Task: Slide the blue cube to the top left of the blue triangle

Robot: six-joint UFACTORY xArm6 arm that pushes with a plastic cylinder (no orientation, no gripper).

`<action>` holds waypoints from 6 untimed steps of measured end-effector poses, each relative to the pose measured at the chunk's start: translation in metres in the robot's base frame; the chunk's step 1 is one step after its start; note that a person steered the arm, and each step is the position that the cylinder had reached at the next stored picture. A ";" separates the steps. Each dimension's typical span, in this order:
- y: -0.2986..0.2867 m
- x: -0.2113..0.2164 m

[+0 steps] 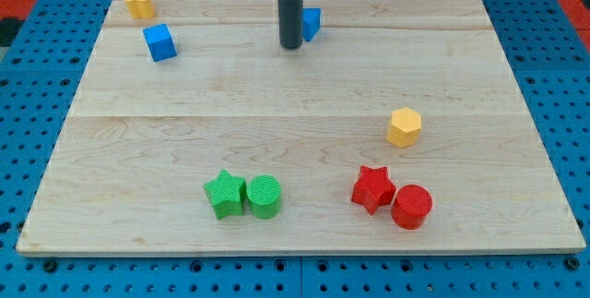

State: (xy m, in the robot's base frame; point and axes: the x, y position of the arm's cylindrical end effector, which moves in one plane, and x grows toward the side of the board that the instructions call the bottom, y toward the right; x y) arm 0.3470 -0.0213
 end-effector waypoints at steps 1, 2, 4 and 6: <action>-0.103 0.049; -0.219 0.046; -0.177 -0.025; -0.135 -0.049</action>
